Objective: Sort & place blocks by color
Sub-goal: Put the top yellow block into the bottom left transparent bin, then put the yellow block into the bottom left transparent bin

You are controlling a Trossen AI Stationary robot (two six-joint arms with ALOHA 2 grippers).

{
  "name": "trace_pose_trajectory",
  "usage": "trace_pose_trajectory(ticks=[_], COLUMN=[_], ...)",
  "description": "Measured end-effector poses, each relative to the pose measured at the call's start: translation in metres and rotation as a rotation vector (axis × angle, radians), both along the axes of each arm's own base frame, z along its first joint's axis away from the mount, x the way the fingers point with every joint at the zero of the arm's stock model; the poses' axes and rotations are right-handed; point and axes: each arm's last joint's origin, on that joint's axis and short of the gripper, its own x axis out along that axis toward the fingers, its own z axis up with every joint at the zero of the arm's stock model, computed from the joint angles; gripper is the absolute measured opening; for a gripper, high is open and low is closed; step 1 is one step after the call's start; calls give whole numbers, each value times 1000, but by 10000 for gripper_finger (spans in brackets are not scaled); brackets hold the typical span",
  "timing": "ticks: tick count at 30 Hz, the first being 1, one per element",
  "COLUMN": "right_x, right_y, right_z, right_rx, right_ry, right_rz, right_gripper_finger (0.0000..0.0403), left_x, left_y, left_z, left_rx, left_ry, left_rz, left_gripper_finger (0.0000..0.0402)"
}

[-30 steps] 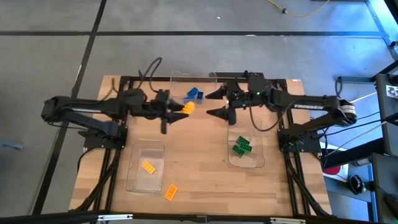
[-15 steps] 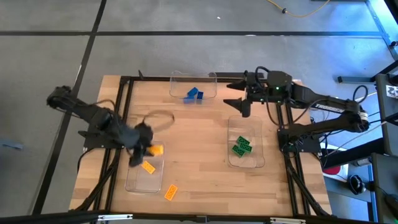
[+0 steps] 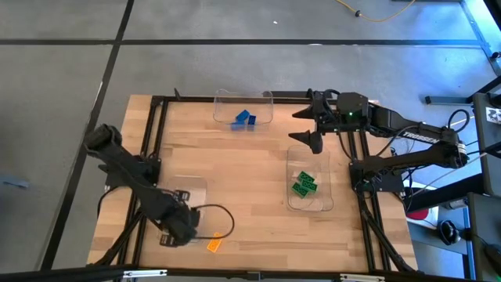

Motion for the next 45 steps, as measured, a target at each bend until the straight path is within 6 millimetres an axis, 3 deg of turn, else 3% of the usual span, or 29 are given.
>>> trace_pose_trajectory(ticks=[8, 18, 29, 32, 36, 40, 45], right_x=[0, 0, 0, 0, 0, 0, 0], right_y=[0, 0, 0, 0, 0, 1, 1], right_z=[0, 0, 0, 0, 0, 0, 0], right_rx=[-10, -12, -35, -37, -39, -50, -43], right_ry=[5, 3, 6, 6, 7, 7, 4], right_rz=[6, 8, 17, 18, 19, 40, 61], right_gripper_finger=[399, 399, 399, 399, 399, 399, 399], left_x=[17, 16, 19, 20, 17, 10, -3], left_y=[-10, -9, 1, 8, 29, 69, 126], left_z=[-31, -41, -35, -24, 9, 53, 97], left_rx=[12, 37, -31, -106, -195, -254, -183], left_ry=[52, 46, 106, 122, 39, -154, -517], left_rz=[-9, 1, 51, 57, 90, 229, 548], left_gripper_finger=[128, 128, 256, 268, 271, 271, 272])
